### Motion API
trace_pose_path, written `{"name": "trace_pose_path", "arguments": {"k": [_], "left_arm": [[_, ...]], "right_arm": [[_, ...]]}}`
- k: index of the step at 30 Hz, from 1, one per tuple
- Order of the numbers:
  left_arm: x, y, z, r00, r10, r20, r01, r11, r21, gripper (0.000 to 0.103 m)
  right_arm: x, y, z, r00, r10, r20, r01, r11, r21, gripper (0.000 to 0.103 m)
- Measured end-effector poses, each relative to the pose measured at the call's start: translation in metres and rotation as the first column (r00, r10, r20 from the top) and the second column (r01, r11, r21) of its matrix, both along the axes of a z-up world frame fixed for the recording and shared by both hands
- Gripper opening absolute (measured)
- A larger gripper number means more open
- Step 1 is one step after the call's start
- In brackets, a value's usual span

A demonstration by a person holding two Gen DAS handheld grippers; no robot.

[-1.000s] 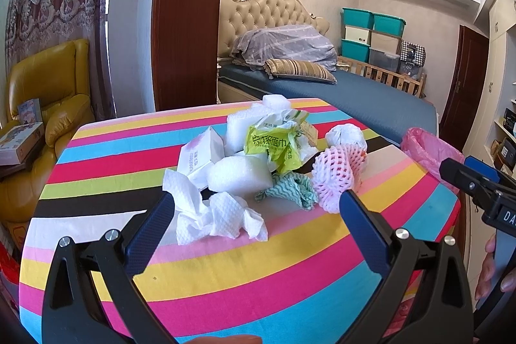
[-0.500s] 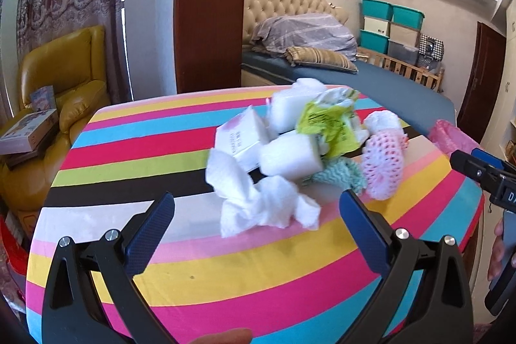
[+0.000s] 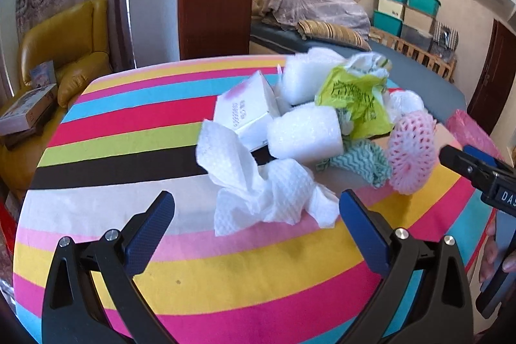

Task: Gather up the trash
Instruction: 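Grasp the pink-orange foam fruit net with right tool while left tool grasps white tissue, then carry the foam net and tissue with both tools over the pink bin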

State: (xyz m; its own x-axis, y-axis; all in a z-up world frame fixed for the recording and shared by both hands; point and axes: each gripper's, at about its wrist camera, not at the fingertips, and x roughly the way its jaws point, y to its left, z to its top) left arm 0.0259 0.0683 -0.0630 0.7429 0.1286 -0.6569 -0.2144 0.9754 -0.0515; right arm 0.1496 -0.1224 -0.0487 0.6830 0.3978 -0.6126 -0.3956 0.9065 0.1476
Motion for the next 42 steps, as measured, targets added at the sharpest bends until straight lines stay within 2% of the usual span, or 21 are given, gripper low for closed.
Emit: {"name": "trace_pose_path", "arguments": {"k": [3,4,6,8,9,12,14,17,19,26,33,36,42], "left_arm": [[0.010,0.000,-0.006,1.000,0.004,-0.030,-0.004,1.000,0.026,0.098],[0.012,0.001,-0.008,0.999,0.002,-0.035,-0.001,1.000,0.023,0.096],[0.016,0.004,-0.013,0.999,0.003,-0.054,-0.002,1.000,0.014,0.085],[0.021,0.006,-0.018,0.997,-0.015,-0.076,0.015,1.000,-0.012,0.068],[0.024,0.007,-0.021,0.996,-0.032,-0.086,0.030,0.999,-0.028,0.064],[0.029,0.005,-0.022,0.995,-0.064,-0.082,0.060,0.997,-0.045,0.049],[0.033,-0.001,-0.021,0.993,-0.091,-0.073,0.089,0.996,-0.029,0.035],[0.034,-0.011,-0.019,0.993,-0.104,-0.047,0.104,0.995,0.002,0.023],[0.032,-0.017,-0.017,0.993,-0.114,-0.028,0.115,0.993,0.021,0.021],[0.006,-0.028,0.009,0.987,-0.149,0.057,0.147,0.988,0.040,0.020],[-0.004,-0.062,0.048,0.961,-0.225,0.163,0.216,0.974,0.074,0.020],[0.004,-0.078,0.053,0.948,-0.269,0.168,0.255,0.962,0.099,0.020],[0.033,-0.113,0.042,0.930,-0.344,0.128,0.329,0.936,0.125,0.020]], "right_arm": [[-0.001,0.020,-0.001,0.998,0.052,0.035,-0.051,0.998,-0.037,0.096],[0.000,0.025,-0.003,0.997,0.061,0.042,-0.058,0.997,-0.058,0.096],[0.003,0.029,-0.006,0.996,0.081,0.038,-0.078,0.994,-0.072,0.089],[0.008,0.029,-0.010,0.995,0.096,0.013,-0.095,0.993,-0.063,0.065],[0.008,0.027,-0.011,0.995,0.099,0.005,-0.099,0.994,-0.053,0.053],[0.007,0.018,-0.011,0.995,0.098,0.007,-0.098,0.994,-0.038,0.032],[0.003,0.012,-0.008,0.995,0.097,0.030,-0.096,0.995,-0.029,0.025],[-0.004,0.005,-0.006,0.994,0.097,0.055,-0.096,0.995,-0.020,0.022],[-0.007,-0.001,-0.003,0.993,0.095,0.064,-0.094,0.995,-0.011,0.021],[-0.022,-0.026,0.011,0.992,0.065,0.112,-0.071,0.996,0.048,0.021],[-0.035,-0.063,0.031,0.984,0.000,0.181,-0.017,0.996,0.091,0.021],[-0.039,-0.079,0.032,0.979,-0.030,0.200,0.012,0.996,0.089,0.021],[-0.036,-0.109,0.025,0.979,-0.092,0.181,0.074,0.992,0.103,0.021]]}}
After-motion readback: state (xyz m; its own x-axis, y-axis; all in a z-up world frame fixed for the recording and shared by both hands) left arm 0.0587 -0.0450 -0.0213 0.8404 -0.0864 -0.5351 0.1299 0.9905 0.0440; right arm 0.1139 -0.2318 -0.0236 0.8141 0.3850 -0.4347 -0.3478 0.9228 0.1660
